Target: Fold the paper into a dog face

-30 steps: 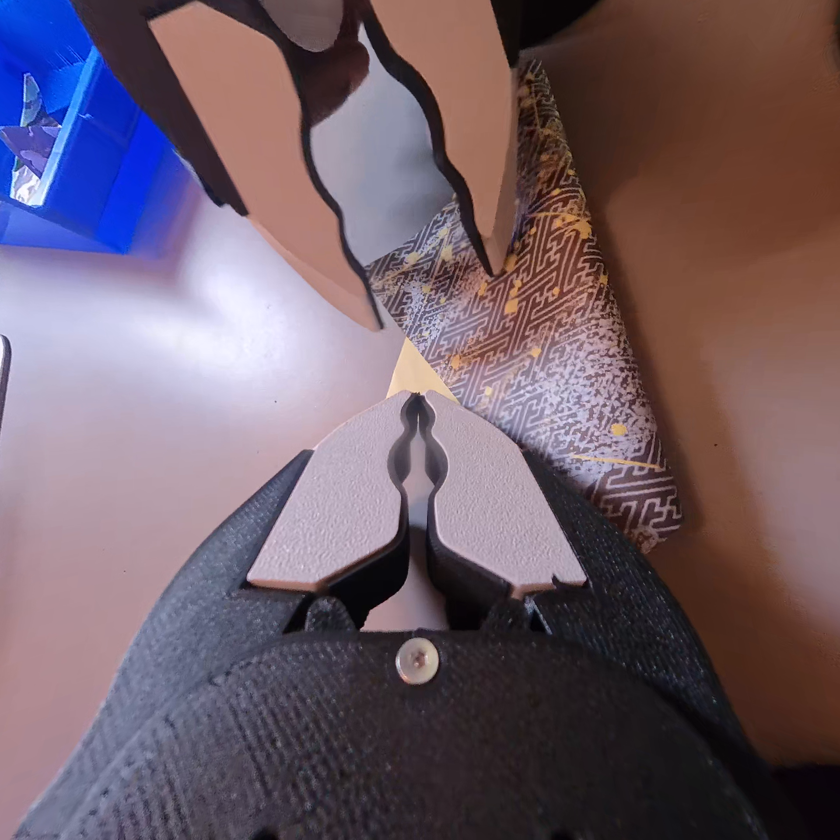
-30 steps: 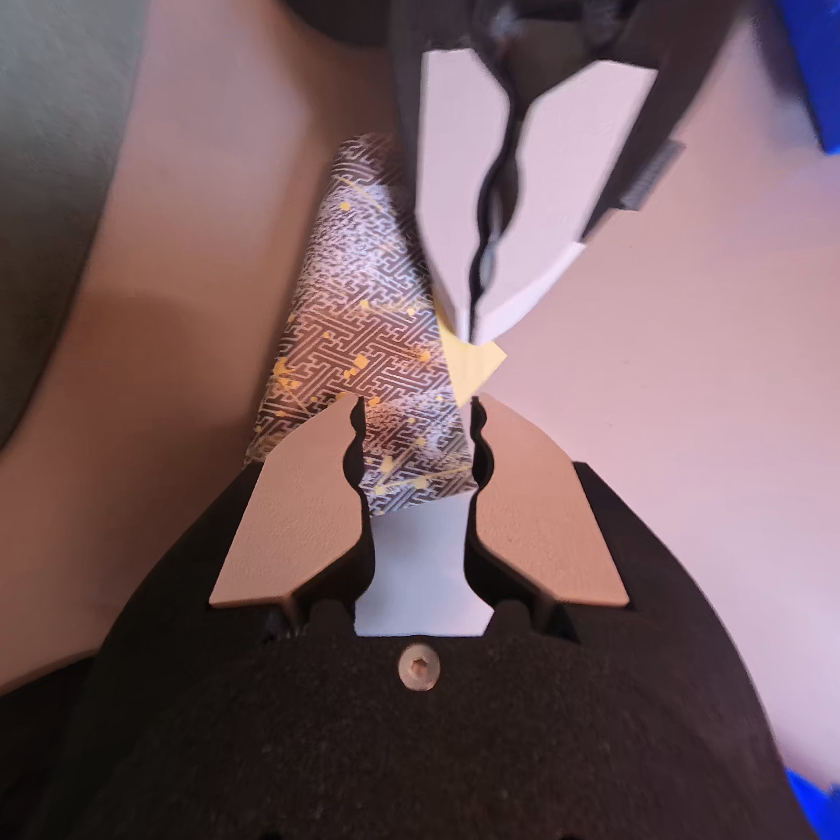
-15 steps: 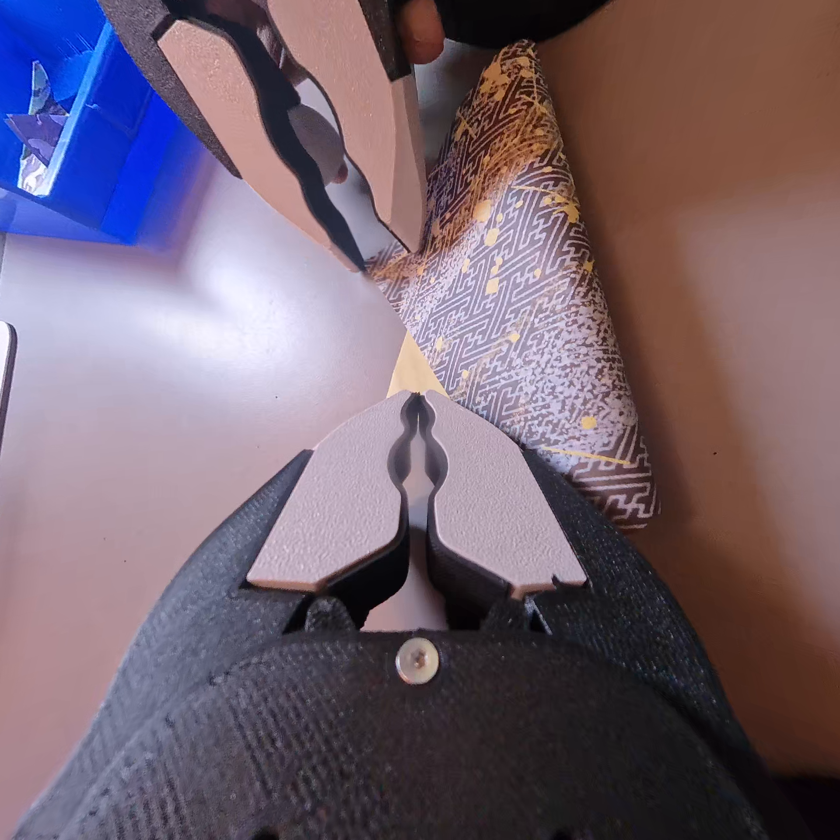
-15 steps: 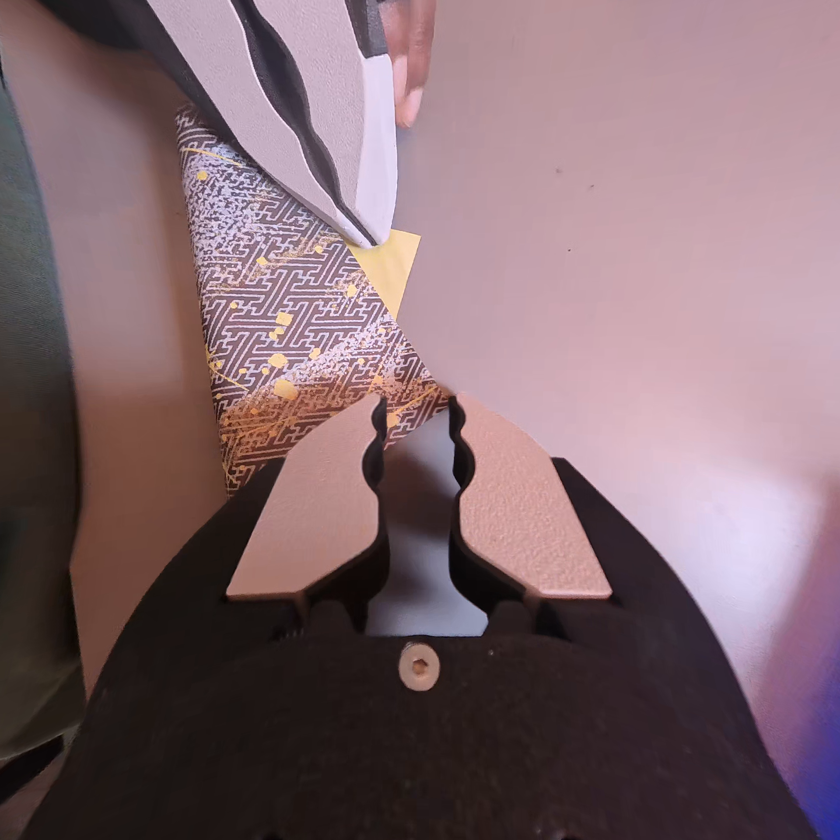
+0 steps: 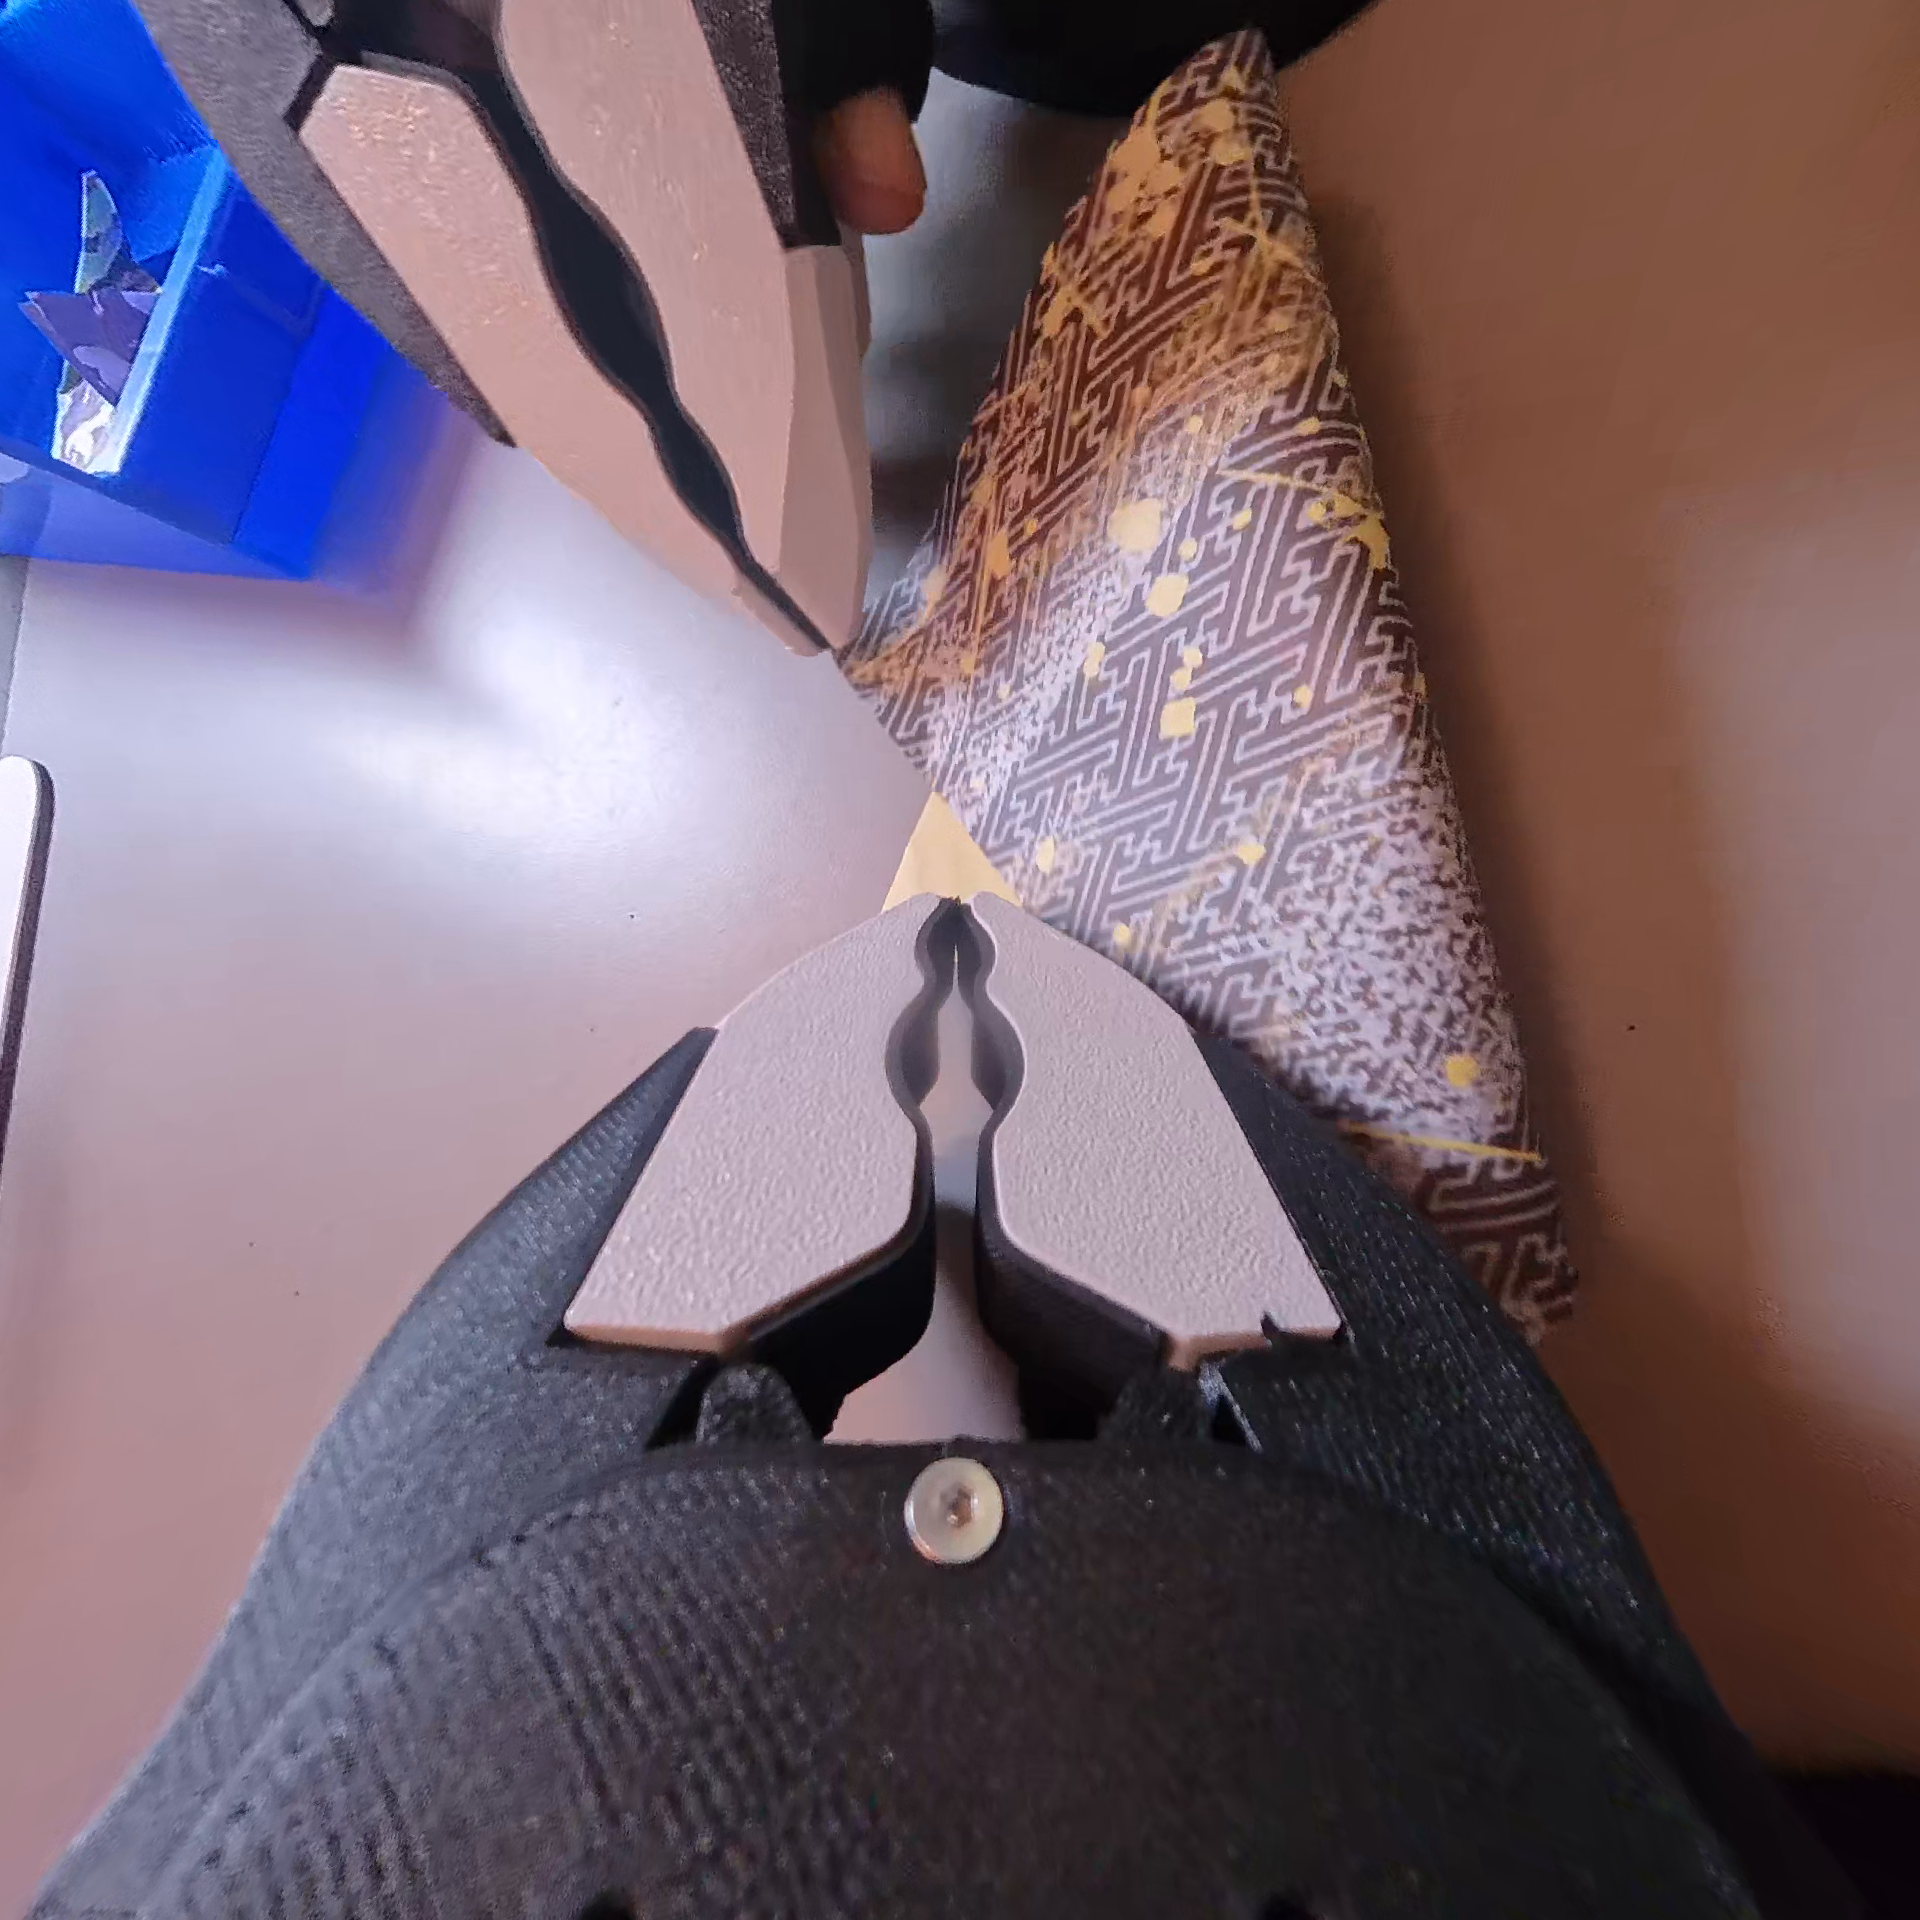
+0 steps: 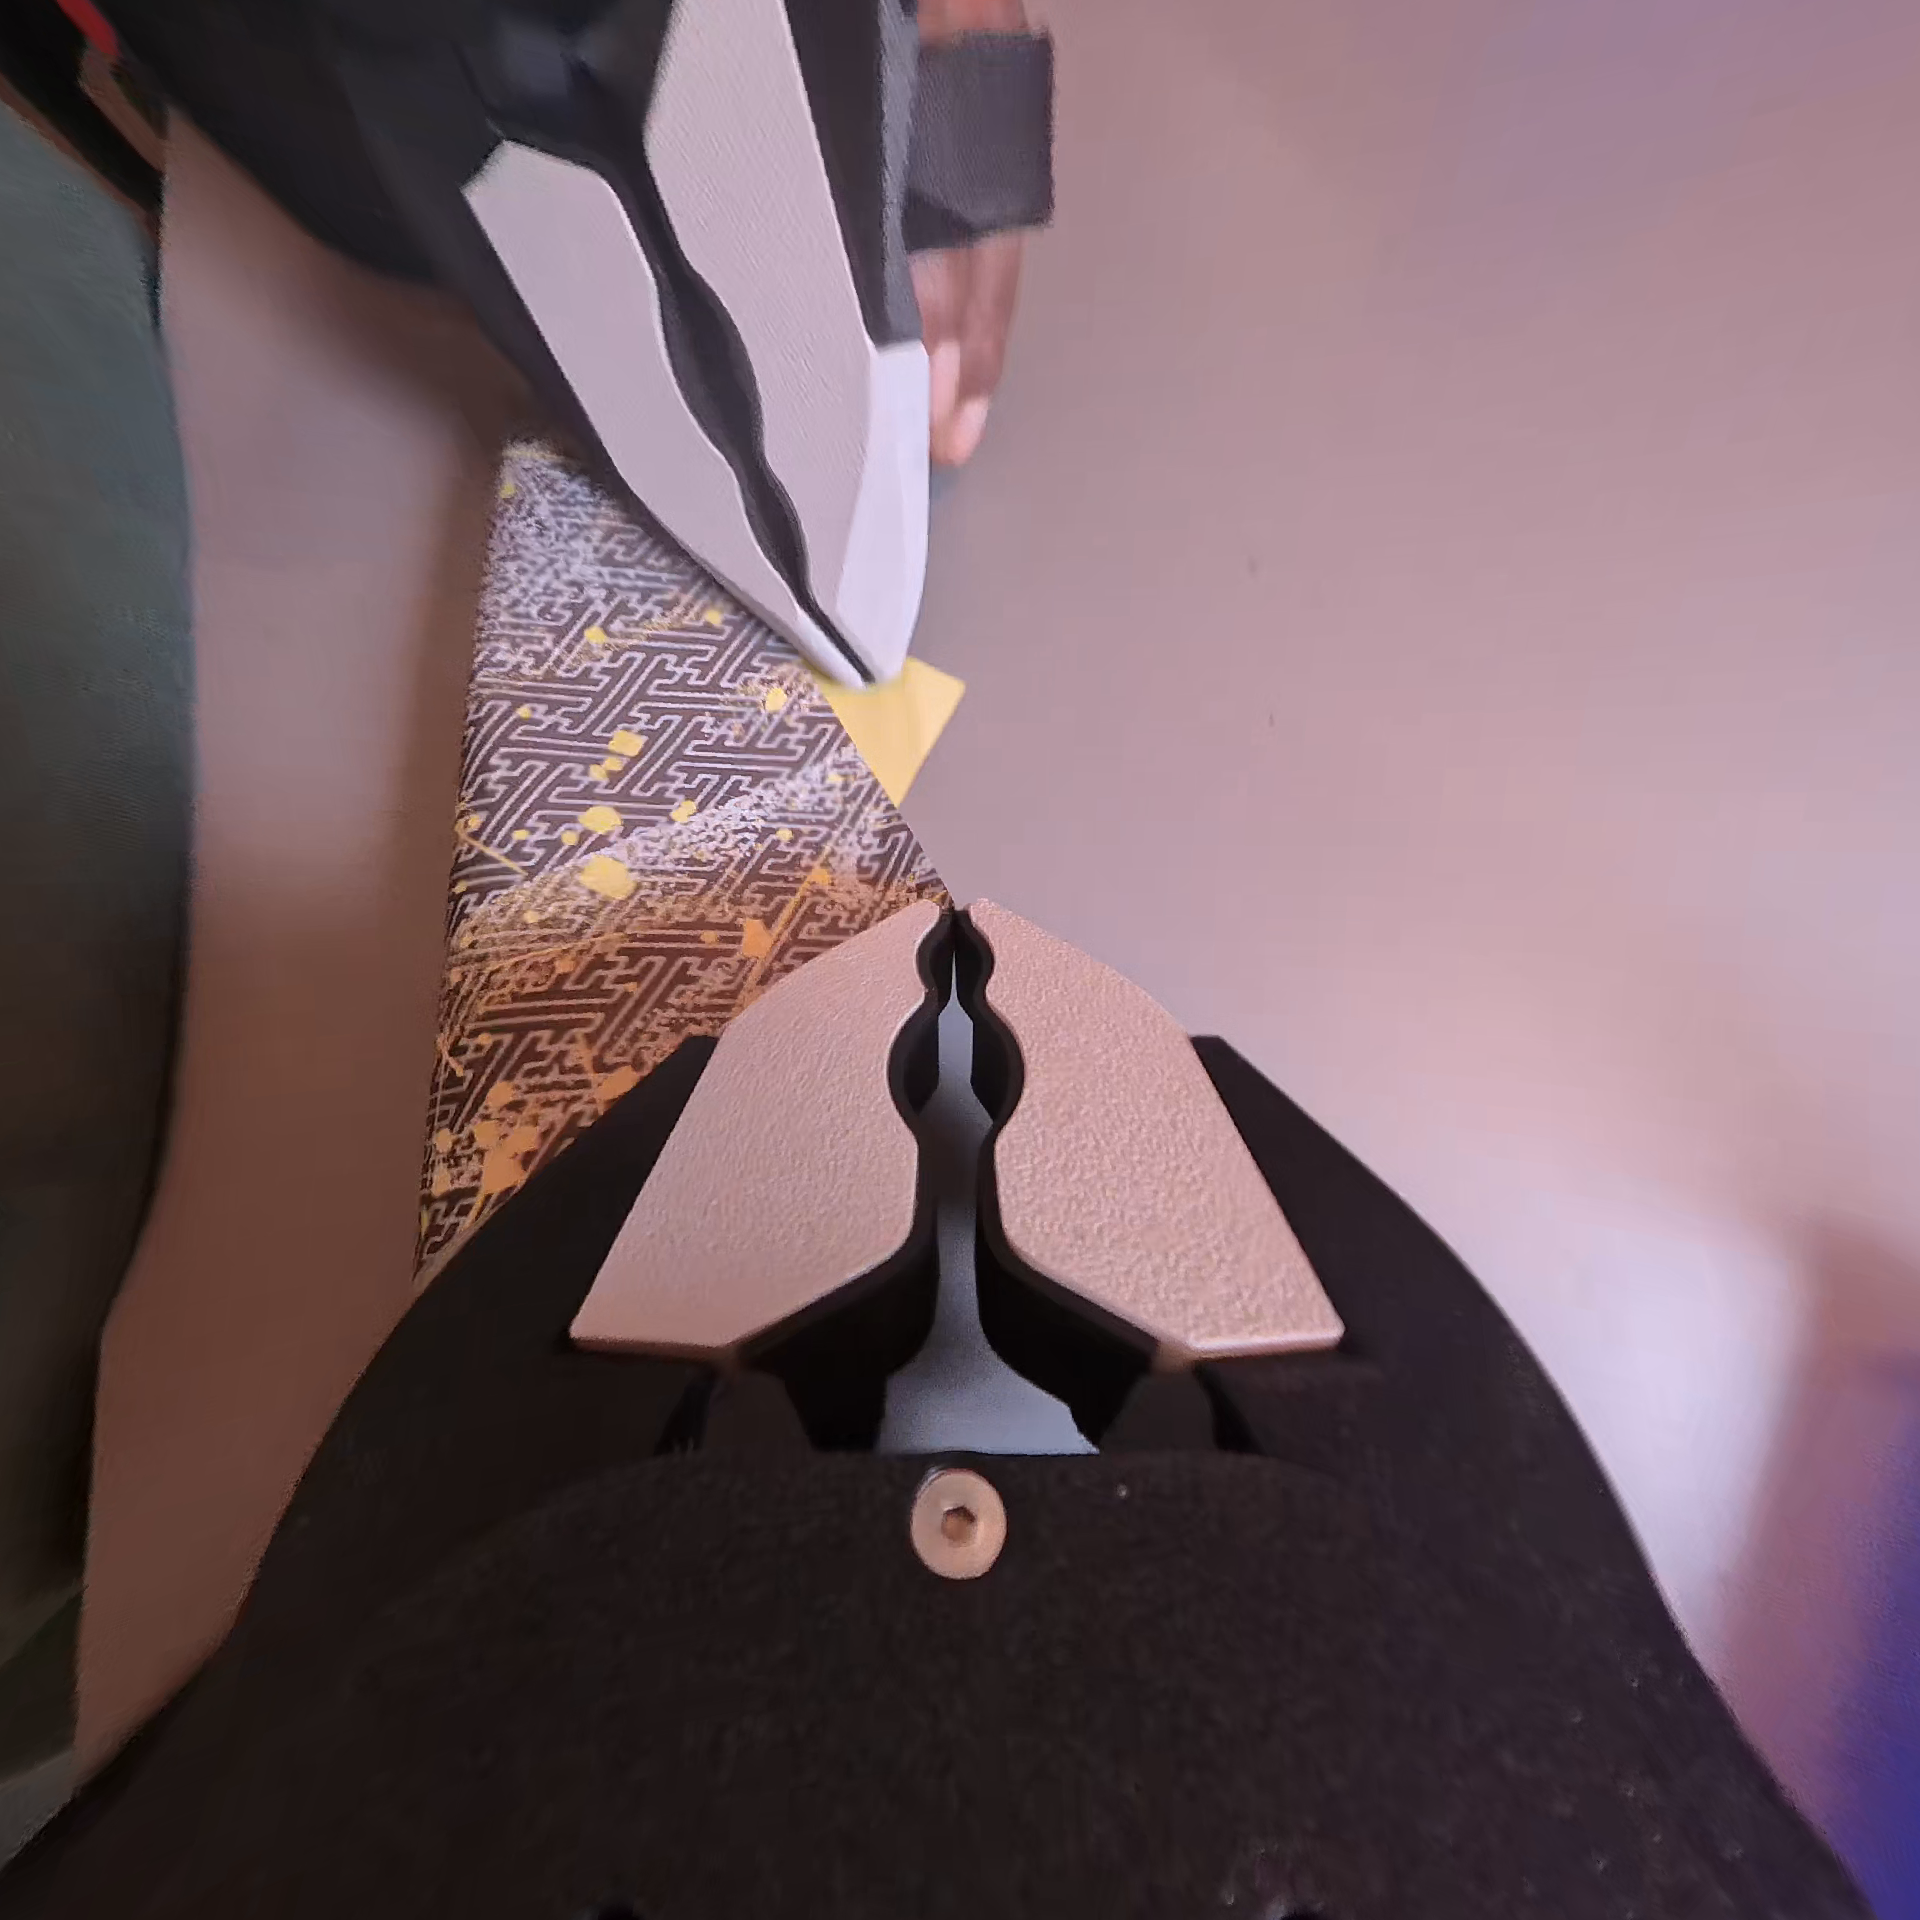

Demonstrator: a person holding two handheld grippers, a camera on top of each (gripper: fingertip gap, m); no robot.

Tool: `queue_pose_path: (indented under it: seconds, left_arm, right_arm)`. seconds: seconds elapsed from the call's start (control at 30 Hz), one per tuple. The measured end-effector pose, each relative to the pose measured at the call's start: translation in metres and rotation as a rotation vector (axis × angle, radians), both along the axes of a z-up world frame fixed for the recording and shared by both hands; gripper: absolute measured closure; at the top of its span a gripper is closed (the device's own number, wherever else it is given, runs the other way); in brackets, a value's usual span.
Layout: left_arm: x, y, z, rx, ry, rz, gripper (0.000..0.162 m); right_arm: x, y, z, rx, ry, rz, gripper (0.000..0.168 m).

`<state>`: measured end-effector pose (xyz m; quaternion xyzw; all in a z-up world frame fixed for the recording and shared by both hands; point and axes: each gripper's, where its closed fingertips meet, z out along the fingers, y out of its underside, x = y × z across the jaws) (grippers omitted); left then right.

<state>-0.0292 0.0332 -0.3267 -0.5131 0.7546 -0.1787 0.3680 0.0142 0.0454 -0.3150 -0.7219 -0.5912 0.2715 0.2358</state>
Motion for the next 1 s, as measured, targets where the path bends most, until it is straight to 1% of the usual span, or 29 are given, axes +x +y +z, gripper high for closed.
queue_pose_path:
  seconds: [0.13,0.33,0.5,0.6,0.67,0.7,0.77,0.83,0.9,0.93,0.97,1.0]
  left_arm:
    - [0.001,-0.001,0.0,0.001,-0.006,-0.007,0.162]
    - [0.0,-0.001,0.001,0.005,-0.015,-0.01,0.162]
    - [-0.006,0.006,0.002,0.001,-0.024,0.025,0.162]
    - [-0.014,0.027,0.019,0.004,-0.092,0.121,0.162]
    - [-0.023,0.054,0.041,0.028,-0.187,0.258,0.162]
    - [-0.029,0.068,0.055,0.032,-0.253,0.33,0.162]
    - [-0.044,0.092,0.084,0.008,-0.399,0.456,0.162]
    - [-0.058,0.105,0.108,-0.018,-0.533,0.533,0.162]
    - [-0.069,0.109,0.122,-0.028,-0.611,0.565,0.162]
    - [-0.071,0.108,0.124,-0.025,-0.621,0.568,0.162]
    - [-0.072,0.107,0.123,-0.018,-0.615,0.567,0.162]
    - [-0.071,0.104,0.122,-0.008,-0.602,0.557,0.162]
  right_arm:
    - [-0.022,-0.002,0.005,0.106,0.036,0.099,0.168]
    - [-0.042,-0.008,-0.002,0.156,0.029,0.182,0.168]
    - [-0.038,-0.005,-0.002,0.199,0.007,0.174,0.168]
    - [-0.026,0.012,0.008,0.237,0.013,0.105,0.168]
    - [-0.014,0.033,0.027,0.303,0.016,0.04,0.168]
    - [-0.008,0.046,0.041,0.354,0.016,0.002,0.168]
    - [0.003,0.072,0.081,0.491,0.025,-0.068,0.168]
    - [0.011,0.09,0.131,0.648,0.06,-0.125,0.168]
    - [0.014,0.088,0.174,0.763,0.102,-0.132,0.168]
    - [0.013,0.08,0.186,0.791,0.122,-0.11,0.168]
    - [0.01,0.068,0.191,0.789,0.14,-0.073,0.168]
    - [0.005,0.052,0.187,0.75,0.153,-0.031,0.168]
